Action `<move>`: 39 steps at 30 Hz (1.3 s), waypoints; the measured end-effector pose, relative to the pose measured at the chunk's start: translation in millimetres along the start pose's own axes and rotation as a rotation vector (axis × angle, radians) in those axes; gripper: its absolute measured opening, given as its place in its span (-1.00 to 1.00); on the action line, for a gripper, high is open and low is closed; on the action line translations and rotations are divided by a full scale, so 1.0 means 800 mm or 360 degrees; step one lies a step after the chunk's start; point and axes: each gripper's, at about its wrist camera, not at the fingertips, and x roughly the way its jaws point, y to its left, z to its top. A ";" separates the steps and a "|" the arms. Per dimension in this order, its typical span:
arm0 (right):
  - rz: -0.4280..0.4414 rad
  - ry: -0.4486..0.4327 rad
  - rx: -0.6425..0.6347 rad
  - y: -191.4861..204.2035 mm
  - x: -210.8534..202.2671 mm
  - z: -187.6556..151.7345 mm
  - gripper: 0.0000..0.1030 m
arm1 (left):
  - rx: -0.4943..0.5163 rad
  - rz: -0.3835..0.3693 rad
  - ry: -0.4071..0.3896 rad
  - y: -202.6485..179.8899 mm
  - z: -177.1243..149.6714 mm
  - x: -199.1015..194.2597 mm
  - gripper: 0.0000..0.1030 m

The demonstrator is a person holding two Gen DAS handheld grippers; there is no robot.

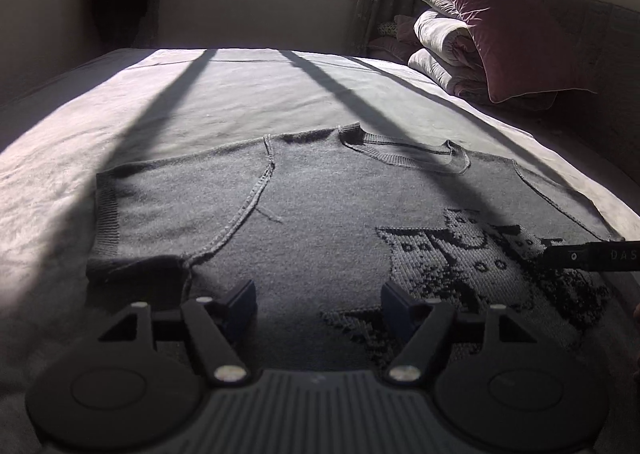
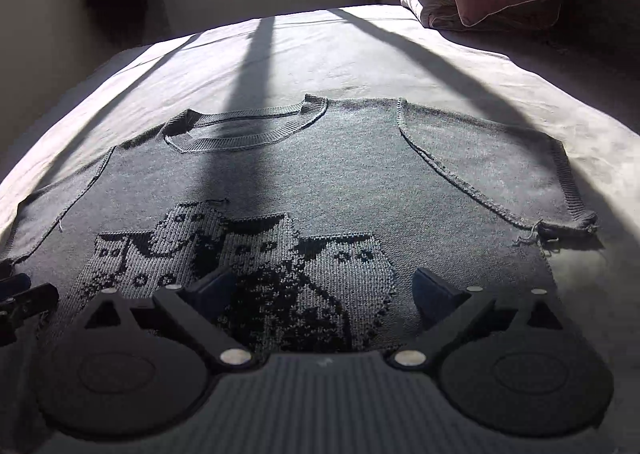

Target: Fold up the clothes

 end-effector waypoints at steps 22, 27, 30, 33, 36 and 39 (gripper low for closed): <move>-0.0199 -0.0088 0.0128 -0.108 -0.163 -0.154 1.00 | 0.0242 -0.0034 0.0128 -0.005 -0.074 -0.104 0.72; -0.0113 -0.0046 0.0237 -0.124 -0.185 -0.157 1.00 | 0.0194 0.0010 0.0205 -0.030 -0.075 -0.120 0.72; -0.0052 -0.0022 0.0375 -0.139 -0.191 -0.142 1.00 | 0.0222 -0.0016 0.0218 -0.054 -0.072 -0.124 0.71; 0.0019 -0.0018 0.0573 -0.160 -0.190 -0.112 1.00 | 0.0295 -0.0031 0.0229 -0.085 -0.055 -0.121 0.71; 0.0107 -0.0062 0.0702 -0.180 -0.183 -0.073 1.00 | 0.0356 -0.0047 0.0211 -0.120 -0.033 -0.115 0.71; 0.0127 -0.0071 0.0775 -0.196 -0.166 -0.037 1.00 | 0.0374 -0.0064 0.0204 -0.149 -0.008 -0.102 0.71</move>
